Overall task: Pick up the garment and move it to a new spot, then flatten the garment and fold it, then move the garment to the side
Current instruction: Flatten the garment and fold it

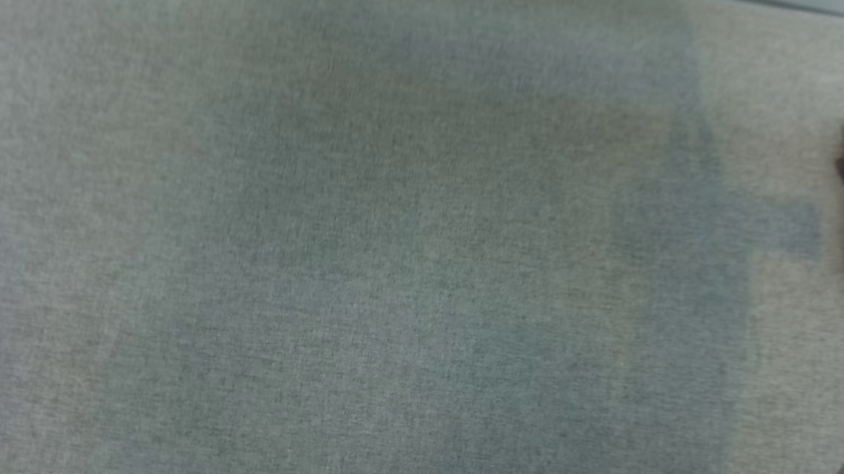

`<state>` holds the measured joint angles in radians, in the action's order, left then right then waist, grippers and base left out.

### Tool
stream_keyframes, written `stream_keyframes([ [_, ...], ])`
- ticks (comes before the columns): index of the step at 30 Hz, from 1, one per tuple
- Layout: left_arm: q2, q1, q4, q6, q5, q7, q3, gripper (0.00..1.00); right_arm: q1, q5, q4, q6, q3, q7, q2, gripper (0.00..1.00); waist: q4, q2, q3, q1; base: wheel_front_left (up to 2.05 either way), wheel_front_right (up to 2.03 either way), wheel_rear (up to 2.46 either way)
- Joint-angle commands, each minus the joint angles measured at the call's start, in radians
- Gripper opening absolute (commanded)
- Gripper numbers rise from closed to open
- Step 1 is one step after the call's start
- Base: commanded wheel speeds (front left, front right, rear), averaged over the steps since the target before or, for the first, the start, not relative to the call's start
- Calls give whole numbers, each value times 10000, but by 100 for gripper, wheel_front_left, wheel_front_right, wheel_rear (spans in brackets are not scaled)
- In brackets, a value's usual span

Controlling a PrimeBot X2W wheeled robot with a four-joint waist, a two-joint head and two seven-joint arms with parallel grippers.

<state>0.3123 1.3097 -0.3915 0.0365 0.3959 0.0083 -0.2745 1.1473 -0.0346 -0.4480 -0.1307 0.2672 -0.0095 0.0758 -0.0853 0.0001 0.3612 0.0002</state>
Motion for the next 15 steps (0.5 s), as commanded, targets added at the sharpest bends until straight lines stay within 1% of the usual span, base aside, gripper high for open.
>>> stream_keyframes([
  [1, -53, -152, -238, 67, 20, -113, -72, 0, 97, -85, -227, -1, 81, -109, -57, 0, 150, -1, 212, -2, 0, 0, 0],
  [5, -420, -685, -1005, 345, 291, -869, -203, 0, 85, -539, -1675, -1, 465, -891, -200, 0, 263, -1, 720, -2, 0, 0, 0],
  [9, -561, -1879, -1389, 600, 720, -1497, -264, 0, -446, -785, -3160, -1, 586, -1751, -242, 0, 401, -1, 1082, -2, 0, 0, 0],
  [12, -562, -2931, -1387, 730, 1028, -1904, -366, 0, -751, -449, -4149, -1, 445, -2234, -244, 0, 482, -1, 1210, -2, 0, 0, 0],
  [15, -491, -3912, -1136, 815, 1362, -2199, -334, 0, -1093, -40, -4628, -1, 178, -2488, -237, 0, 507, -1, 1261, -2, 0, 0, 0],
])
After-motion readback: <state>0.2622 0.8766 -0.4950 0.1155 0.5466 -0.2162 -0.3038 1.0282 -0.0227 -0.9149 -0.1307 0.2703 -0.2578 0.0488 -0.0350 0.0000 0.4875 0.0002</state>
